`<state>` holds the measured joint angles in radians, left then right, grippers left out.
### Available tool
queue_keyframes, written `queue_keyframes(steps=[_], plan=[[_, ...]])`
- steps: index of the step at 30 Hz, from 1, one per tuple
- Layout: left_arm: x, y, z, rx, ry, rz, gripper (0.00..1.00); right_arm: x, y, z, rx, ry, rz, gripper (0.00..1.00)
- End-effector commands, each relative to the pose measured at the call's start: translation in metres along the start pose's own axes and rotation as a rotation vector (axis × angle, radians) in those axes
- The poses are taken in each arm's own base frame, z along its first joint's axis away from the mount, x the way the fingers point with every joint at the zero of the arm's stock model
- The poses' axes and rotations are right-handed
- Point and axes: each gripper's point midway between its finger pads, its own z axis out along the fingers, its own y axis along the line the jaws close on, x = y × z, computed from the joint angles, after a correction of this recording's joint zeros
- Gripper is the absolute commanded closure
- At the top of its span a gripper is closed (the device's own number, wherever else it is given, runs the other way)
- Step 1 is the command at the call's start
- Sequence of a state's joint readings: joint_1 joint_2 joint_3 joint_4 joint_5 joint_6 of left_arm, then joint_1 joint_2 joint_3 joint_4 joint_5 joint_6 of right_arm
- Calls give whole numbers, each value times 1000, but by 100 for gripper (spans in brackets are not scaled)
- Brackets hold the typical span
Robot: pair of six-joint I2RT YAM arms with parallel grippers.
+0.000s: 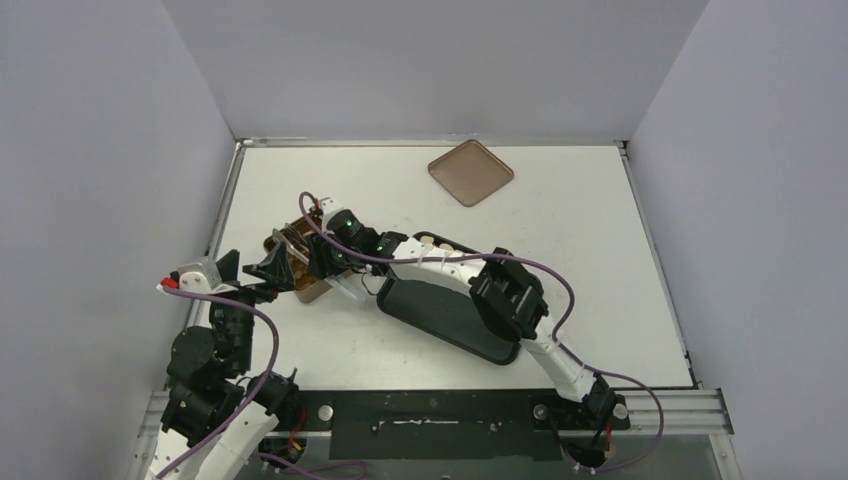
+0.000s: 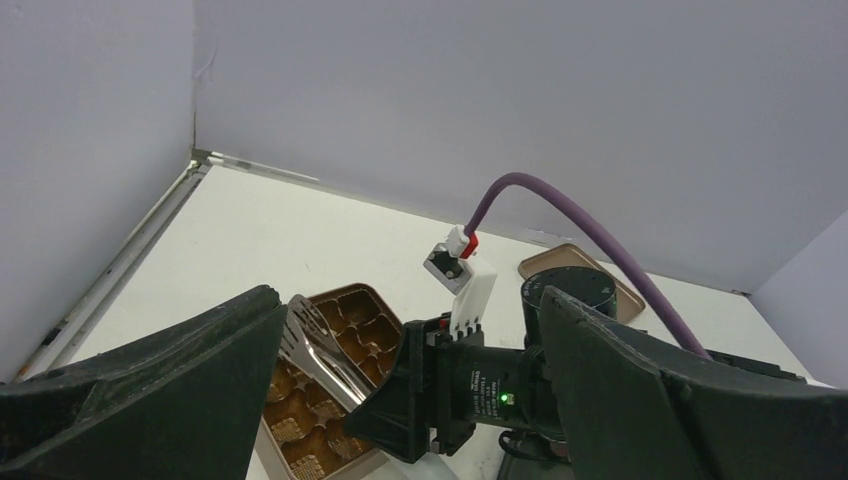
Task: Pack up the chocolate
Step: Place the fake chocolate in the packing box, then pick up the fake chocolate from the plate.
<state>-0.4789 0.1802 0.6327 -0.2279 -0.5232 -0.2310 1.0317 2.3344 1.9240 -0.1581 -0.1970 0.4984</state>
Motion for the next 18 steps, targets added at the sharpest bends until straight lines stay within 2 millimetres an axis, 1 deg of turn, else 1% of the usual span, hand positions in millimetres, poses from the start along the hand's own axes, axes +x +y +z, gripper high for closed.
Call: queue_keyframes(steps=[1, 5, 10, 12, 14, 18], plan=[[-12, -2, -1, 7, -34, -18, 3, -71, 30, -46, -103, -181, 3, 59], [-11, -2, -1, 5, -32, -15, 3, -78, 20, -67, -94, -205, 16, 59], [-11, -2, 0, 7, -32, -15, 3, -78, -1, -94, -41, -216, 30, 59], [-10, -3, 0, 11, -28, -13, 3, -78, -12, -106, -12, -216, 38, 59], [-9, -4, 1, 13, -25, -11, 3, -73, -20, -119, 23, -207, 36, 59], [-7, -5, 2, 15, -20, -8, 3, -66, -38, -150, 130, -202, 9, 59]])
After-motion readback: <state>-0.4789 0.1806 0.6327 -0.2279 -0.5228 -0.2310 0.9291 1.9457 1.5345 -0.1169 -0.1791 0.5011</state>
